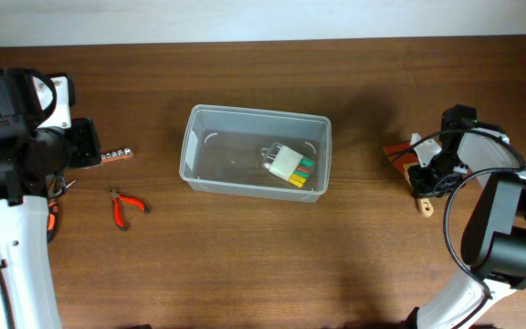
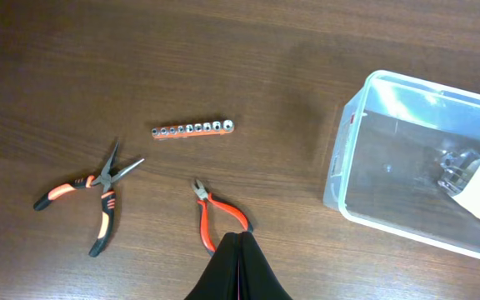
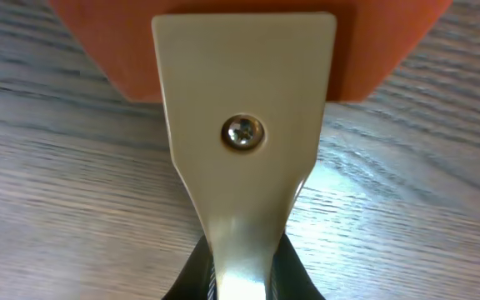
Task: Pack container
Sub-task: 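Lift the scraper and carry it toward the container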
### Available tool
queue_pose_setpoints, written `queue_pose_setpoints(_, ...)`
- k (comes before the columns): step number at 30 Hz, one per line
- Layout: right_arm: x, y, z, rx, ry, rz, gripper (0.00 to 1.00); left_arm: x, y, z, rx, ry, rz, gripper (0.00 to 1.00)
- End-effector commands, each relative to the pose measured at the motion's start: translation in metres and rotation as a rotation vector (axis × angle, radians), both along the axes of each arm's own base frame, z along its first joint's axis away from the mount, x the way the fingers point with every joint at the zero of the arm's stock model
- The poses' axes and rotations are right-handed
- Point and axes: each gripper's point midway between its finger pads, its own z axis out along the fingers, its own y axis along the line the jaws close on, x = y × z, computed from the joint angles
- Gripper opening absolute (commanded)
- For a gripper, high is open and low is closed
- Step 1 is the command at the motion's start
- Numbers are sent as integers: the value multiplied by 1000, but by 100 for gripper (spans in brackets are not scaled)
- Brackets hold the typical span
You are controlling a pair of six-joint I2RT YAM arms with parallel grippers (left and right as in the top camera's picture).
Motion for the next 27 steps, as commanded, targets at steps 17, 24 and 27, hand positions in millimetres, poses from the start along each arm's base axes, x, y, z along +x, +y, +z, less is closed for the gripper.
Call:
queue_pose_setpoints(17,102,136,187,42,-357,446,4,1,4,7,35,-22,0,3)
queue_pose_setpoints(24,64,258,181,80,-336,909,4,0,4,7,34,-18,0,3)
queue_pose_setpoints(27,52,289,174,90,-337,1035,4,0,4,7,33,-18,0,3)
